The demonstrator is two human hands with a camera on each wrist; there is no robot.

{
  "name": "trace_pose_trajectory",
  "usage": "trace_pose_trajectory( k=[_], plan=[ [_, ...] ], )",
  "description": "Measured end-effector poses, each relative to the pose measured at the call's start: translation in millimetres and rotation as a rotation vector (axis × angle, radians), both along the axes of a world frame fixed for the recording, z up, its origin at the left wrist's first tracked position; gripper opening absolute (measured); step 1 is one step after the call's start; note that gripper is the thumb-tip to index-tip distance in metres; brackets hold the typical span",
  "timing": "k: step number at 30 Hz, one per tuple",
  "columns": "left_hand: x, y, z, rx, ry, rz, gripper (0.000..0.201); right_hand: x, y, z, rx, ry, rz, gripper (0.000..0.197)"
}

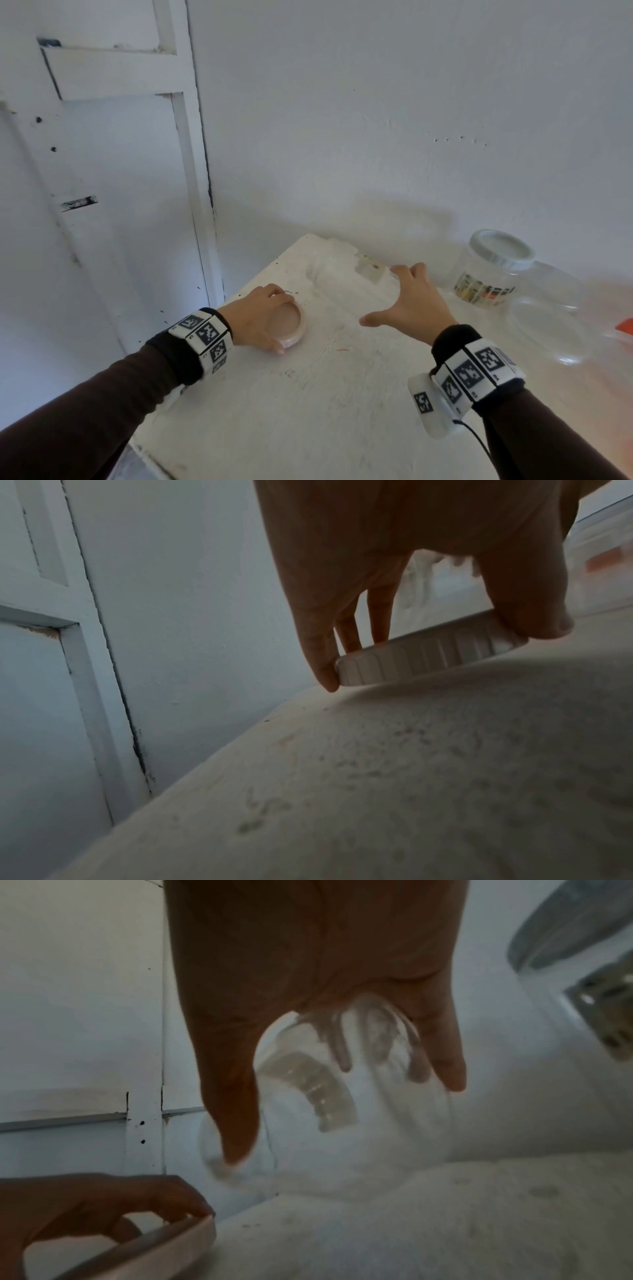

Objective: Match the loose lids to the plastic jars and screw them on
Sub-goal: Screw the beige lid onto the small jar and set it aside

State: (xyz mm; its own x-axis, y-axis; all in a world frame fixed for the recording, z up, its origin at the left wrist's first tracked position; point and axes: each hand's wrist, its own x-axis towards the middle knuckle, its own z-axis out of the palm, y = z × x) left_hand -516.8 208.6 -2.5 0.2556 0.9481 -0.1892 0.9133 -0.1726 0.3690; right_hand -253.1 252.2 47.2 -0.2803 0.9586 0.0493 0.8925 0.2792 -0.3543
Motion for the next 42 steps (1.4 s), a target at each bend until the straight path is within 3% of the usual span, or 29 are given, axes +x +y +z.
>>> trace_pose_trajectory(
  k=[7, 14, 19, 26, 35, 42],
  plan=[
    [-3.2, -2.4, 4.9, 0.043, -0.068, 0.031, 0.089, 2.8, -3.8, -15.9, -0.116, 0.293, -0.076, 0.09],
    [2.9, 0.9, 24.7, 0.239, -0.338, 0.095, 0.086, -2.9, -0.1, -31.4, -0.211, 0.505, -0.079, 0.084],
    [7.8, 6.7, 39.1, 0.357, -0.535, 0.139, 0.091, 0.5, -1.0, -36.7, -0.229, 0.549, -0.072, 0.082],
    [24.1, 15.6, 50.4, 0.459, -0.682, 0.152, 0.088, 9.2, -1.8, -41.2, -0.272, 0.559, -0.083, 0.094],
    [62.3, 21.1, 64.1, 0.473, -0.728, 0.035, 0.089, 22.5, -16.9, -42.0, -0.285, 0.568, -0.011, 0.095],
    [85.3, 25.3, 65.6, 0.446, -0.696, -0.074, 0.087, 26.5, -22.0, -48.2, -0.191, 0.623, -0.075, 0.092]
  ],
)
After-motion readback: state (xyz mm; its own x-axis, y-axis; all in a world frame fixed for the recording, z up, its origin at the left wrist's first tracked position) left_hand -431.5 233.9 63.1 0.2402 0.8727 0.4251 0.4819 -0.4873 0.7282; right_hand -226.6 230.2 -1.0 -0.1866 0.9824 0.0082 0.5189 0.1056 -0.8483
